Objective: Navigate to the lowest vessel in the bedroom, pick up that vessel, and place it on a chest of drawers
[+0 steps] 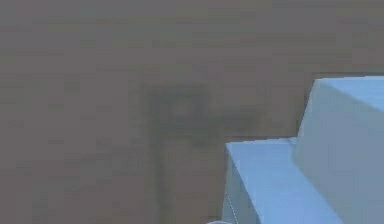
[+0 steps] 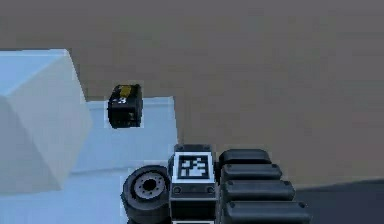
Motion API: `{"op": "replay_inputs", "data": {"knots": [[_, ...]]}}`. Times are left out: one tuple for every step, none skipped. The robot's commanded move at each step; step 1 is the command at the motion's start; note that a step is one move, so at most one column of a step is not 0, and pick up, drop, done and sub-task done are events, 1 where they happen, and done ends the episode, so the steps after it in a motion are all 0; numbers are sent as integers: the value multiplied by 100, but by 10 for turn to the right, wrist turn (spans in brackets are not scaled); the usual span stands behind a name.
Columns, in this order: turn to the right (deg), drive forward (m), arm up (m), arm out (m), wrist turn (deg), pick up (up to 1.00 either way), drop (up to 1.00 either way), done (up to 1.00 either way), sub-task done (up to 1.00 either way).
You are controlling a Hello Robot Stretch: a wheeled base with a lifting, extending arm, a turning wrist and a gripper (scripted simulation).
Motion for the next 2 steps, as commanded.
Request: {"op": "replay_inputs", "data": {"knots": [[0,5,0,0,0,0,0,0,0],[450,0,0,0,0,0,0,0,0]]}}
